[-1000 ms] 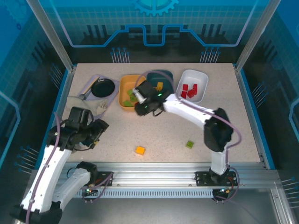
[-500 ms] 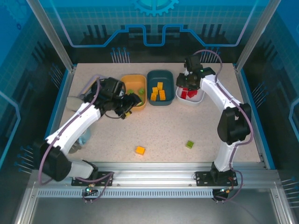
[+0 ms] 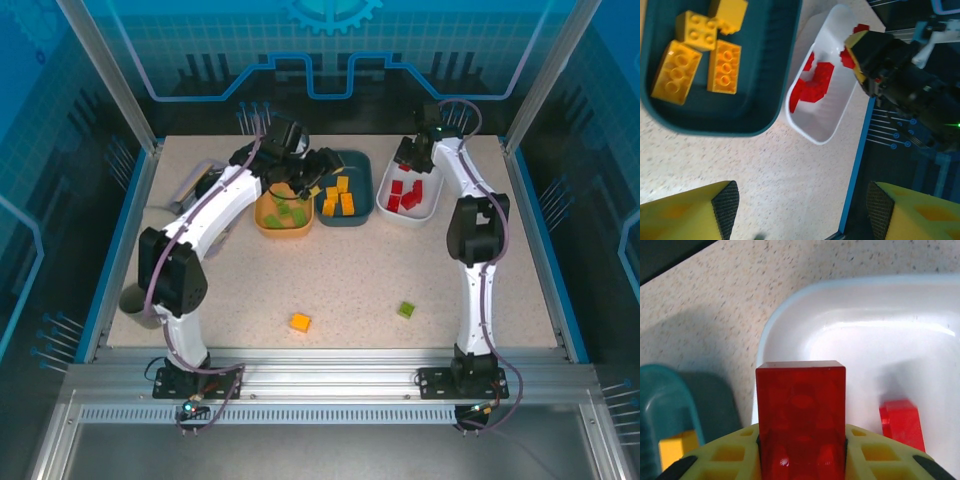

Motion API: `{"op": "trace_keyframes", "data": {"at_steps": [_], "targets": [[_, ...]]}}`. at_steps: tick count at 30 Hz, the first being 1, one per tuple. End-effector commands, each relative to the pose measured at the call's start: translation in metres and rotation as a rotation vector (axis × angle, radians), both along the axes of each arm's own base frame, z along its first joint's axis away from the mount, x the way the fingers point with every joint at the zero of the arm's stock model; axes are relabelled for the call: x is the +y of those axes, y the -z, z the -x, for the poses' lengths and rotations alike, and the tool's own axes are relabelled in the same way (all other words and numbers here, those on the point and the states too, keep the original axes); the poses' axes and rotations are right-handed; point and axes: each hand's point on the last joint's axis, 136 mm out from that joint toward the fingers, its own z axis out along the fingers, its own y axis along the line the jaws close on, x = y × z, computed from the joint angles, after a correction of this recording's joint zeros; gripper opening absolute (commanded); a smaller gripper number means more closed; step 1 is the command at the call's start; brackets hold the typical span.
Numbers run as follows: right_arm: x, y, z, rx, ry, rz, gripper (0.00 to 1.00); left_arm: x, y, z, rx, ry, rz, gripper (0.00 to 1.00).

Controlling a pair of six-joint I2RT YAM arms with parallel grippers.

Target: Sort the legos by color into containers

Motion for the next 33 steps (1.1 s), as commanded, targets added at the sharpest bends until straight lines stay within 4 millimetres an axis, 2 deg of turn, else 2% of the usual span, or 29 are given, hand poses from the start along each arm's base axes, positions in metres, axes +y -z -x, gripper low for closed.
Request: {"op": "trace_keyframes", "data": {"at_steps": [1,7,10,13,15,18,21,25,27,29,33], "targets": [[-0.01,0.023,0.001,0.085,0.029,-0.02,0.31,-0.016,-0.01,-0.004,-0.022,0.053,0.012,0.72],[-0.02,0.043,-0.007,0.114,0.065,-0.046,0.33,-0.025,-0.009,-0.009,-0.022,0.06,0.005,0.71],[-0.023,0.049,-0.007,0.122,0.069,-0.045,0.38,-0.026,-0.006,-0.006,-0.013,0.061,-0.004,0.72],[-0.025,0.046,-0.009,0.115,0.062,-0.05,0.47,-0.028,-0.007,-0.003,-0.015,0.067,-0.011,0.72],[-0.023,0.038,-0.01,0.098,0.048,-0.053,0.53,-0.029,-0.008,0.0,-0.016,0.072,-0.016,0.72],[-0.022,0.013,-0.011,0.054,0.032,-0.049,0.57,-0.029,-0.01,0.005,-0.019,0.076,-0.025,0.71],[-0.018,-0.02,-0.01,-0.001,0.016,-0.04,0.58,-0.026,-0.011,0.011,-0.015,0.079,-0.039,0.71],[-0.008,-0.078,0.003,-0.09,-0.01,-0.011,0.56,-0.022,-0.013,0.023,-0.008,0.091,-0.059,0.71],[0.0,-0.107,0.018,-0.126,-0.023,0.005,0.55,-0.021,-0.011,0.031,0.001,0.107,-0.072,0.72],[0.008,-0.125,0.039,-0.135,-0.036,0.02,0.54,-0.024,-0.008,0.041,0.011,0.13,-0.081,0.72],[0.025,-0.139,0.099,-0.105,-0.056,0.015,0.54,-0.031,0.008,0.065,0.041,0.191,-0.119,0.71]]}}
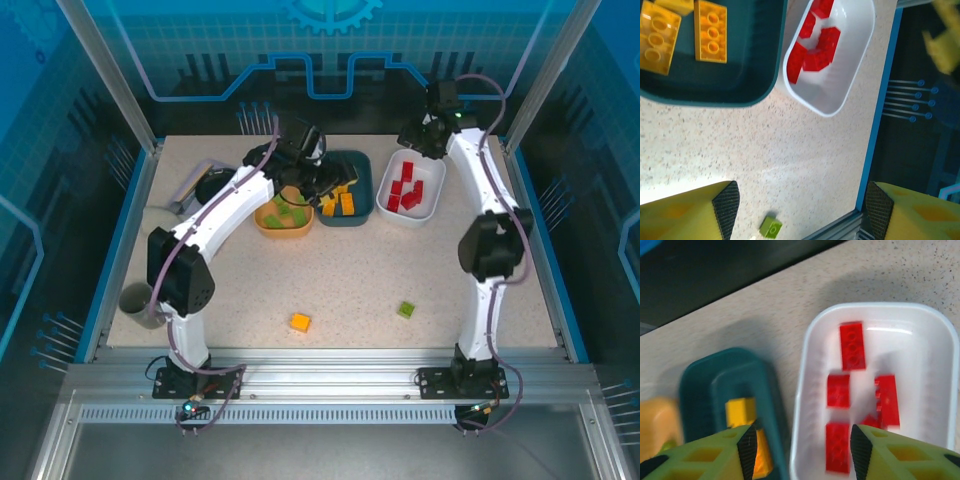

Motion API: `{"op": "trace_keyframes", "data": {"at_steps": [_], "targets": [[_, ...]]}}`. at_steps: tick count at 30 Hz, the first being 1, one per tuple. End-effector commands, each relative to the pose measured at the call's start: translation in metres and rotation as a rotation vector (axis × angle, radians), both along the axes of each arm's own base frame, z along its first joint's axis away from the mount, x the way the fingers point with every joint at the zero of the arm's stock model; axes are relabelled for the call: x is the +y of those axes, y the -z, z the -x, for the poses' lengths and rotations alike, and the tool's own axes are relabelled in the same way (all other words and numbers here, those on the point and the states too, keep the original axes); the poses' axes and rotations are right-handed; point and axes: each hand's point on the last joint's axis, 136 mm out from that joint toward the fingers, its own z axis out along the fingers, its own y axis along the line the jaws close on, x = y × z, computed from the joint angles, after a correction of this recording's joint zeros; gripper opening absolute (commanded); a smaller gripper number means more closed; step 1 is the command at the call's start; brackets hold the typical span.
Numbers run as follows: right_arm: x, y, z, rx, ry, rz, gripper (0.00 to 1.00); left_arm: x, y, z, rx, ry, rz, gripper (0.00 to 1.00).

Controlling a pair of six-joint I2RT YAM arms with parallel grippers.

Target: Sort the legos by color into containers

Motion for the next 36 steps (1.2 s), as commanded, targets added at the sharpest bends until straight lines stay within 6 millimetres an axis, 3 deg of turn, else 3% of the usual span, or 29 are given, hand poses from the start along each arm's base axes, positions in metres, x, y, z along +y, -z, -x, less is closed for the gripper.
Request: {"op": "trace_keyframes", "data": {"at_steps": [1,6,11,16,19,22,27,36], "targets": [[0.017,-0.012,0.056,0.027,-0.028,0.005,0.54,-0.004,0.006,0.032,0.012,0.08,-0.049,0.71],[0.023,-0.014,0.143,0.084,-0.019,-0.028,0.54,-0.014,0.024,0.062,0.034,0.151,-0.09,0.71],[0.016,0.008,0.235,0.258,0.014,-0.035,0.52,-0.03,0.047,0.094,0.056,0.238,-0.136,0.71],[0.008,0.026,0.322,0.414,0.054,-0.085,0.5,-0.059,0.074,0.129,0.075,0.347,-0.186,0.69],[0.003,0.036,0.364,0.497,0.077,-0.113,0.49,-0.08,0.09,0.148,0.084,0.414,-0.213,0.68],[-0.003,0.041,0.395,0.551,0.092,-0.13,0.5,-0.102,0.106,0.166,0.089,0.482,-0.246,0.67],[-0.006,0.043,0.428,0.6,0.092,-0.172,0.49,-0.13,0.135,0.189,0.112,0.563,-0.32,0.67],[-0.003,0.04,0.458,0.617,0.046,-0.238,0.51,-0.164,0.168,0.201,0.074,0.63,-0.442,0.72]]}}
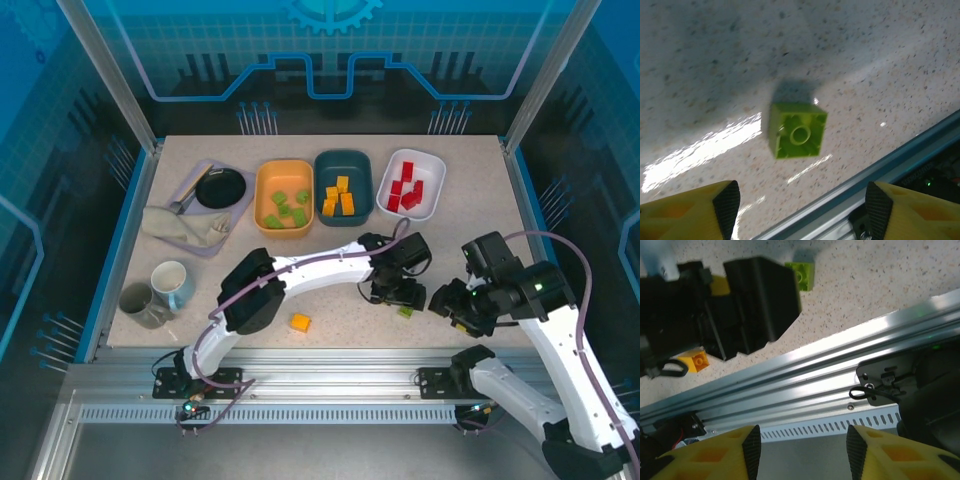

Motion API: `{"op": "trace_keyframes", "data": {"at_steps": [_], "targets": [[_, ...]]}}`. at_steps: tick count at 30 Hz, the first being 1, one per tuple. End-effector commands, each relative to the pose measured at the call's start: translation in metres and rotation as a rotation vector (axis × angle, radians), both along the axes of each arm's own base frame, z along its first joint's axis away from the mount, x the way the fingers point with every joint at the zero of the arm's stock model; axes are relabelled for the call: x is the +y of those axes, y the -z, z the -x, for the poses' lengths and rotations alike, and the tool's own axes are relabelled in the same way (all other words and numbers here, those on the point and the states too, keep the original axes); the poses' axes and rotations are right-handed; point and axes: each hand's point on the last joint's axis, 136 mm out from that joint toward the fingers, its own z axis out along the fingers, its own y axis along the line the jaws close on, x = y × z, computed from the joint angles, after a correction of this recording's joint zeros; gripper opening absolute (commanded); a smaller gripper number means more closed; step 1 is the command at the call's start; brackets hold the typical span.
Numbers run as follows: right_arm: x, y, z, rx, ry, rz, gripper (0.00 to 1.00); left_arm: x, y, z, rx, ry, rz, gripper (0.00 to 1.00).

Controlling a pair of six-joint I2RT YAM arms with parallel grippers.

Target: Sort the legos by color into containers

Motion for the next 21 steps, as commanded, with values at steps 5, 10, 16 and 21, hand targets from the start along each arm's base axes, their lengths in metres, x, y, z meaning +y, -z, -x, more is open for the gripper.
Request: {"op": "trace_keyframes", "data": {"at_steps": [5,10,16,21], "targets": [[0.003,0.0,0.024,0.046,-0.027,-0.045,0.52,-0.003,0.027,-0.002,-0.071,0.043,-0.131,0.71],[0.002,-0.002,0.024,0.034,-0.043,-0.041,0.53,-0.002,0.042,-0.004,-0.093,0.051,-0.188,0.7],[0.004,-0.002,0.022,0.027,-0.049,-0.049,0.53,-0.004,0.054,-0.004,-0.128,0.085,-0.233,0.62],[0.006,-0.002,0.02,0.024,-0.05,-0.059,0.53,0.001,0.063,-0.006,-0.151,0.091,-0.28,0.52]]}}
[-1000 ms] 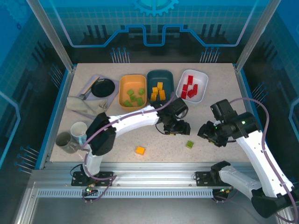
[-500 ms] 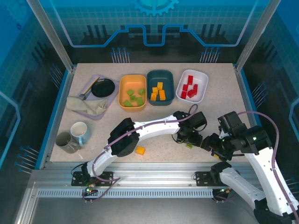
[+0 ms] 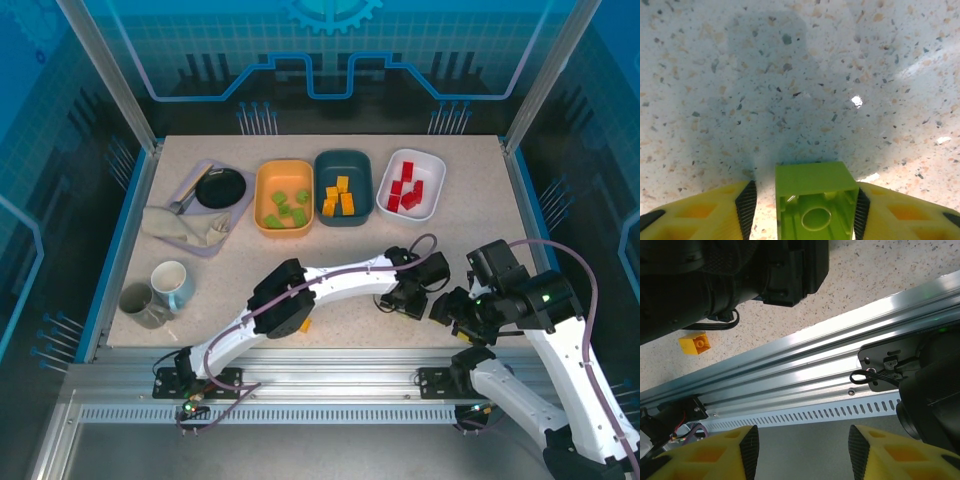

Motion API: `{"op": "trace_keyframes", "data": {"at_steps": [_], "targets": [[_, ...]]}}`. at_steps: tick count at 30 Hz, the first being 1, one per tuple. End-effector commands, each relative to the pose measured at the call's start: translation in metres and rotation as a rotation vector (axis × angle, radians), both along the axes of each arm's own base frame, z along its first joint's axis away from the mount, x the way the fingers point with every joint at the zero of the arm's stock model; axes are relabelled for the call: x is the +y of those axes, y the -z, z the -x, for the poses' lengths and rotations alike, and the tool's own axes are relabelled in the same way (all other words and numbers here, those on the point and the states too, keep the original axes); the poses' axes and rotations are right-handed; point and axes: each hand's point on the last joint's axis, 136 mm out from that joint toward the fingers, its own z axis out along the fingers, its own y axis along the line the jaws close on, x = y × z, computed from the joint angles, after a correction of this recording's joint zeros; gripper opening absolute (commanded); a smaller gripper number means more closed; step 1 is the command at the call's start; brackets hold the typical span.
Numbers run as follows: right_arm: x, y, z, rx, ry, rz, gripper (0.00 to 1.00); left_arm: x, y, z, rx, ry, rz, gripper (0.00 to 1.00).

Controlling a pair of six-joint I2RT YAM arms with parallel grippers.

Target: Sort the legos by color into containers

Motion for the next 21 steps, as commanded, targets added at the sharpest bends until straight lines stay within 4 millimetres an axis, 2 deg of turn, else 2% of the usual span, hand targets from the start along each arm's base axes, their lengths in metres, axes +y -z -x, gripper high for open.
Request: {"op": "trace_keyframes", "data": {"at_steps": [1,6,11,15,21], "targets": [[0.003,0.0,0.005,0.011,-0.026,-0.015,0.53,0.011,0.013,0.001,-0.022,0.02,-0.082,0.51],[0.003,0.0,0.003,0.004,-0.023,-0.018,0.53,0.017,0.016,-0.002,-0.041,0.021,-0.12,0.41],[0.005,-0.003,-0.003,-0.023,-0.035,-0.024,0.53,0.026,0.006,-0.013,-0.088,-0.002,-0.141,0.32],[0.014,-0.013,-0.016,-0.107,-0.079,-0.062,0.53,0.041,-0.019,-0.032,-0.106,-0.079,-0.095,0.3],[0.052,-0.042,-0.057,-0.338,-0.243,-0.197,0.52,0.085,-0.068,-0.077,-0.121,-0.235,-0.003,0.31]]}}
